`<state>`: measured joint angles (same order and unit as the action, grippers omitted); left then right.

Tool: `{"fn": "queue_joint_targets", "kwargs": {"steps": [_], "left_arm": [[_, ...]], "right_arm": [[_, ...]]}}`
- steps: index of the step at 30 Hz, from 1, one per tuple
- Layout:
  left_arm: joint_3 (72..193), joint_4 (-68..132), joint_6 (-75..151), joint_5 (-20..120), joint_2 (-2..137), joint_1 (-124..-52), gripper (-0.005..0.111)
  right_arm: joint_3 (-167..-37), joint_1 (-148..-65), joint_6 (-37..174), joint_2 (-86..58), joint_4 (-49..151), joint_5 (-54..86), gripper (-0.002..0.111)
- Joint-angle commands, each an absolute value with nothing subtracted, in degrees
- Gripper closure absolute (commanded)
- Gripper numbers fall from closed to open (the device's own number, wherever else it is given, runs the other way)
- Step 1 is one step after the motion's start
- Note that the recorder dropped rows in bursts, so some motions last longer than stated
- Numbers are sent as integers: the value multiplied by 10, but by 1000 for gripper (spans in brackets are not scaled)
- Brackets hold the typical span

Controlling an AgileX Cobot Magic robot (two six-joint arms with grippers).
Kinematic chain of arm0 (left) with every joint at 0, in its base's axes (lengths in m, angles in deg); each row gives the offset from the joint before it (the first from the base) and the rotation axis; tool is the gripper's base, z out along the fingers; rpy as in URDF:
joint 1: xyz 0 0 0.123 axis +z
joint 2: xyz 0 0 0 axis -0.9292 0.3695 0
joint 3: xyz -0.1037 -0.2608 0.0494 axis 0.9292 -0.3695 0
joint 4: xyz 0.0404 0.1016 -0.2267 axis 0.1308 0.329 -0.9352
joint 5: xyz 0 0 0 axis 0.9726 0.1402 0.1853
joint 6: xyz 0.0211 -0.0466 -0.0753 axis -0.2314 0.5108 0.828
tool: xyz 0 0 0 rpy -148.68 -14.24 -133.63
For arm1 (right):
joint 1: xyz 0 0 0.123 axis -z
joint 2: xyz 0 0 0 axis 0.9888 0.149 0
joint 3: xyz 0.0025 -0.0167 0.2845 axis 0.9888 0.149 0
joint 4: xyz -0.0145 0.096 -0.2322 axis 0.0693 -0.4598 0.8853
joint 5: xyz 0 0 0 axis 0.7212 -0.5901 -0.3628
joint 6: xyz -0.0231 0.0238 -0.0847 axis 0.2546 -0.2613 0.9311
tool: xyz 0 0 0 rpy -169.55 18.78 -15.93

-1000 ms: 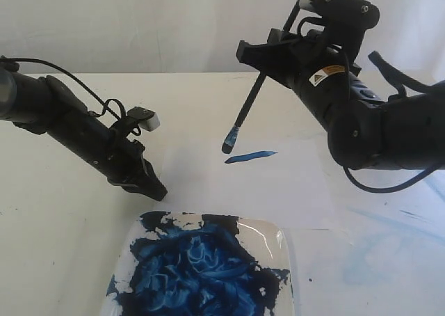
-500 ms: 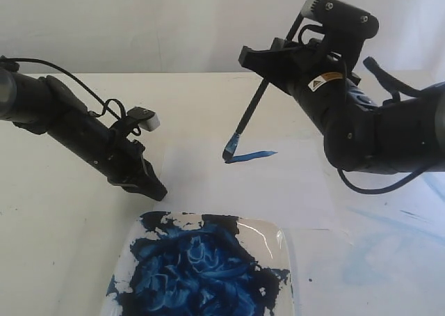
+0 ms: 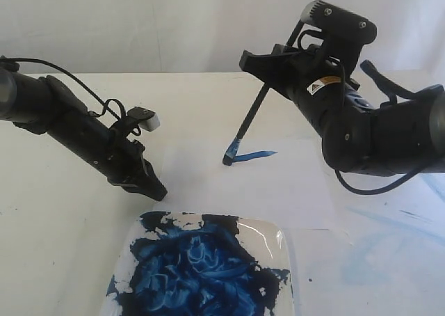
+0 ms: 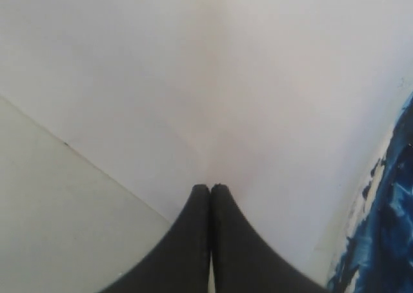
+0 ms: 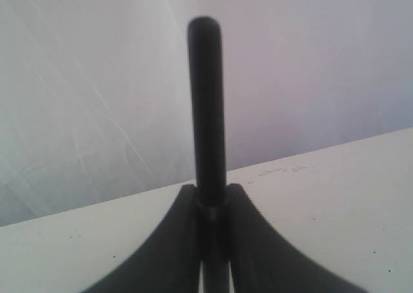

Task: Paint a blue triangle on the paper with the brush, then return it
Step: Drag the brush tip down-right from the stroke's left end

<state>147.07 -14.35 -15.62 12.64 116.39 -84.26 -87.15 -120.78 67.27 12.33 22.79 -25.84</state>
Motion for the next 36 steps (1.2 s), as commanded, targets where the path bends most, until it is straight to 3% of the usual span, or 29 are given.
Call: {"fn": "queue_joint_targets", "kwargs": {"steps": [1,36], "left_arm": [[1467,-150,-156,115,1162,-845,107],[1467,-150,-155,113,1162,-845,107]], "right_arm": [[-873,-1207,687,122,208,-254,108],[-856,-1207,965,51,-78,-200,108]]}}
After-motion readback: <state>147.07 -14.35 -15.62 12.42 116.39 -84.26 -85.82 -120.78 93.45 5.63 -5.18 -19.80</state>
